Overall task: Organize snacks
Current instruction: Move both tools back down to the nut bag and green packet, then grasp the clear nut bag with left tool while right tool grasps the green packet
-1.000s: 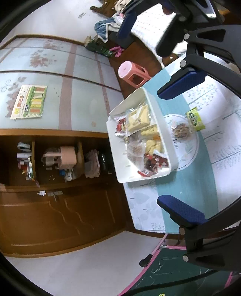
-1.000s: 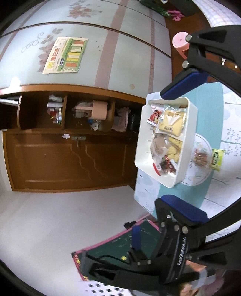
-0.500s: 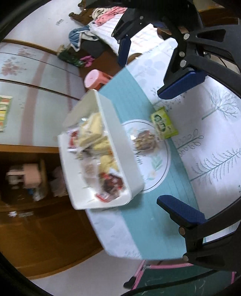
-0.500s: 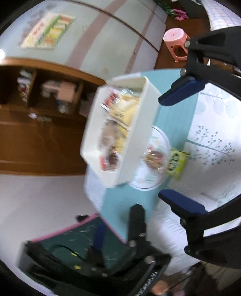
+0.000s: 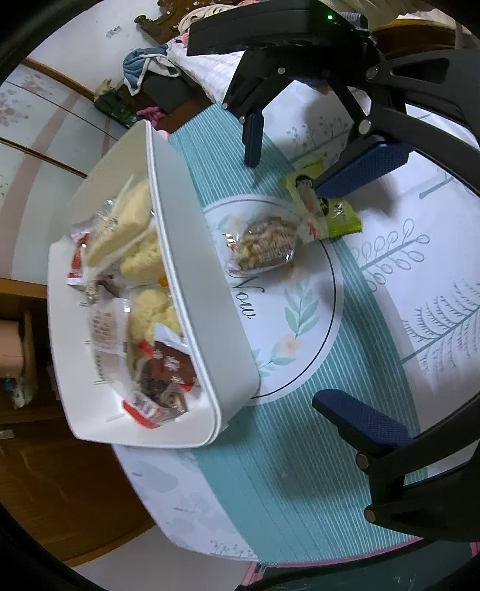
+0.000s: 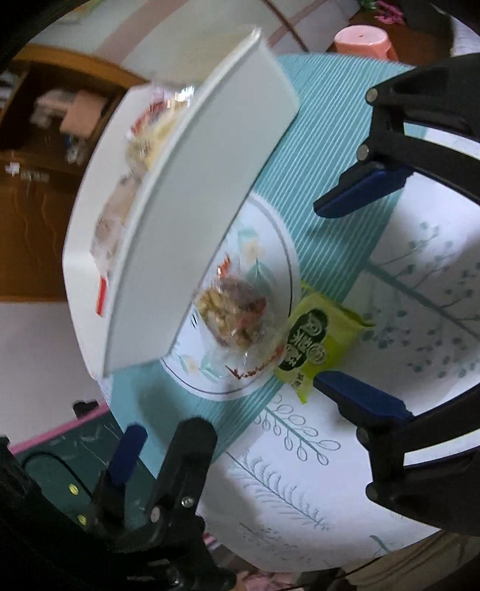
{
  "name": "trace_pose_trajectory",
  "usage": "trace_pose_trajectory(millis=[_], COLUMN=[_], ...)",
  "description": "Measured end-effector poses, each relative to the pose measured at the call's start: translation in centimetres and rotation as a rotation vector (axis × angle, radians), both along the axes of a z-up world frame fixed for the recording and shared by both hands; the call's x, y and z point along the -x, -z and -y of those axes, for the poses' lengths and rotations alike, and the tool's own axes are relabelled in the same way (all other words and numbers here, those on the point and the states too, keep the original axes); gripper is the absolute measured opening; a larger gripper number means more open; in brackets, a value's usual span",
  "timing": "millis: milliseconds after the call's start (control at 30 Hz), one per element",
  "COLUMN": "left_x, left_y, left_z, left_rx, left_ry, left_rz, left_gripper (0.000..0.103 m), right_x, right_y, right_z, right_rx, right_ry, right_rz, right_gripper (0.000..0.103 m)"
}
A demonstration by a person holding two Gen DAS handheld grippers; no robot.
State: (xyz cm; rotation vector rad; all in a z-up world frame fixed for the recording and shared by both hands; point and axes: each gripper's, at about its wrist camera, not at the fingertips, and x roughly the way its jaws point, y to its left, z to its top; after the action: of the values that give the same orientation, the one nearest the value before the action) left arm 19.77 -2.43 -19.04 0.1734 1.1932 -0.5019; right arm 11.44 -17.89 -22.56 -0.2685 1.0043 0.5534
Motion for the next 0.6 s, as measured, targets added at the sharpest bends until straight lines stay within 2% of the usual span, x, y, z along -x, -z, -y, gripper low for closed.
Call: trace_pose_trajectory(millis=[167,200,300,333,600], left_x=[-0.8,-0.9,-1.5,-1.7,-2.8], left_y=[1.6,1.7,2.3,2.5,3.9], left_z=[0.9,1.1,2.1,2.5,5.4], left_rx=[0.002,0.004,0.012,0.019,0.038], left_ry=[0.018,0.02,0.032,0.034,0.024], left_rz=[-0.039,-0.043,-0.062,-0.071,-0.097], left_gripper=[0.103,0.103,0.103,0.103,0.103], right_x=[-0.3,-0.2,0.5,0.6,3.2], right_y=[1.3,1.2,0.9,0.8,0.8], right_z=[-1.8,-1.8,-1.7,-1.5,1.1], right_rx=[0.005,-0.009,-0.027,-0.026,-0.038], right_ry=[-0.086,-0.094,-0.122,-0.121,-0.057], right_rz=[0.016,0.016,0.038,0.033,0.027], right_gripper=[0.084,0.078,0.05,0.047,0.043])
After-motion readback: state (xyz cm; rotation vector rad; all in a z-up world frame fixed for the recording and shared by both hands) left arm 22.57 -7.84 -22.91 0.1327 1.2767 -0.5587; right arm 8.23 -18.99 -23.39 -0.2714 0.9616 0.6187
